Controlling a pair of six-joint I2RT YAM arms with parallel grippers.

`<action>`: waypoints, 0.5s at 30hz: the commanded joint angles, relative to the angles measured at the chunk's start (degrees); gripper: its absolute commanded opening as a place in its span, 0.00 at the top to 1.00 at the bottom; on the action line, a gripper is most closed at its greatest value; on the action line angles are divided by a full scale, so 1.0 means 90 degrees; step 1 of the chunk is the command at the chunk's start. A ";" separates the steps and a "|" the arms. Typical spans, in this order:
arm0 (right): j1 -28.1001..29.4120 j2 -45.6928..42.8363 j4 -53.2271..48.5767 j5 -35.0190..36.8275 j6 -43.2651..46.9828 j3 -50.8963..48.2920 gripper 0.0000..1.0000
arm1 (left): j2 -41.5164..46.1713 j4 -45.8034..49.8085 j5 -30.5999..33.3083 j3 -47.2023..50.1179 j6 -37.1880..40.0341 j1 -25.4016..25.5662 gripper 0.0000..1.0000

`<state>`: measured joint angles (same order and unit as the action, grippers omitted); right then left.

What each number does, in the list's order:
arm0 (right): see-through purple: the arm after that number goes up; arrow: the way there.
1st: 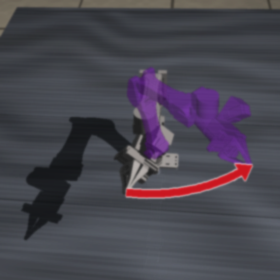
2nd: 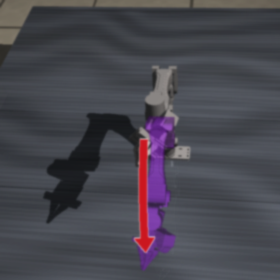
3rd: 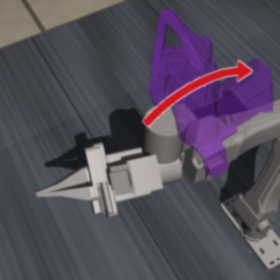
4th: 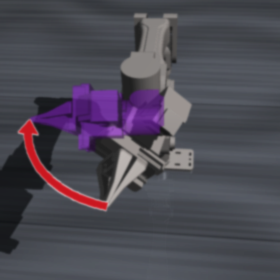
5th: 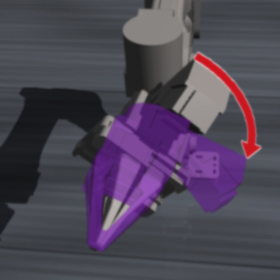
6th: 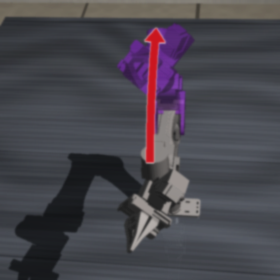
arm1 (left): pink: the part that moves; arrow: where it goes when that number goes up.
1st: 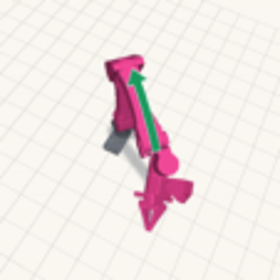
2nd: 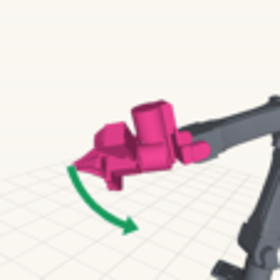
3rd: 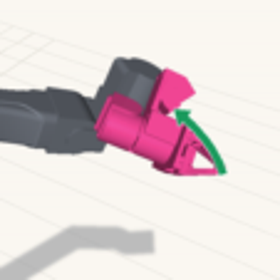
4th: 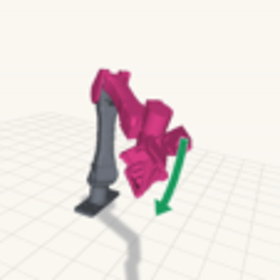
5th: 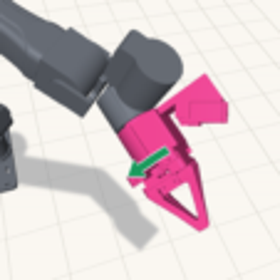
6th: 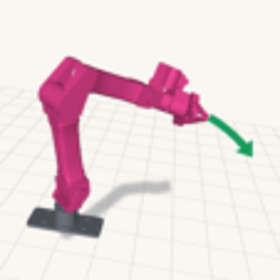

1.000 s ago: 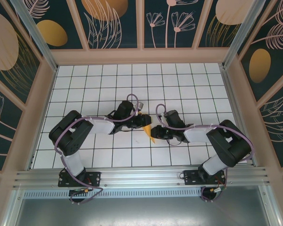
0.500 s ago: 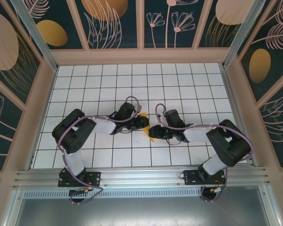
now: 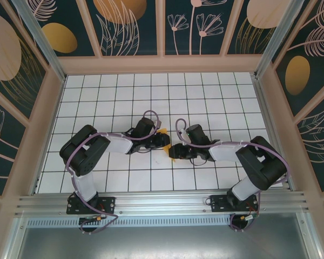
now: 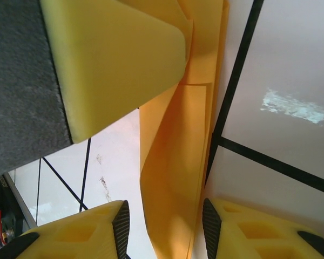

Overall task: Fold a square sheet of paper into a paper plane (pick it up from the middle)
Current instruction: Fold the wing for the fifth time at the center of the table.

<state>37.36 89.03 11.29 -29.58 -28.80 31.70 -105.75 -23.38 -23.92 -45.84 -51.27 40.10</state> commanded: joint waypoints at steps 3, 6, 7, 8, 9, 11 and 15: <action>0.0085 0.0262 -0.0334 0.0210 0.0114 0.0249 0.57 | 0.0013 -0.0084 -0.0164 -0.0170 0.0041 0.0017 0.68; 0.0090 0.0351 -0.0379 0.0252 0.0115 0.0302 0.60 | 0.0034 -0.0085 -0.0179 -0.0170 0.0041 0.0017 0.68; 0.0091 0.0375 -0.0416 0.0306 0.0095 0.0313 0.62 | 0.0046 -0.0074 -0.0188 -0.0171 0.0051 0.0017 0.68; 0.0089 0.0396 -0.0443 0.0345 0.0084 0.0315 0.64 | 0.0051 -0.0055 -0.0186 -0.0179 0.0061 0.0017 0.68; 0.0095 0.0404 -0.0442 0.0352 0.0075 0.0306 0.65 | 0.0061 -0.0054 -0.0172 -0.0184 0.0069 0.0009 0.68; 0.0094 0.0400 -0.0456 0.0424 0.0023 0.0296 0.67 | 0.0076 -0.0032 -0.0174 -0.0199 0.0081 0.0017 0.68; 0.0087 0.0334 -0.0433 0.0464 -0.0042 0.0247 0.74 | 0.0061 0.0029 -0.0163 -0.0248 0.0112 0.0012 0.68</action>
<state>37.60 90.80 8.54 -27.33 -28.99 33.76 -105.75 -23.35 -24.91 -46.87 -51.24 40.10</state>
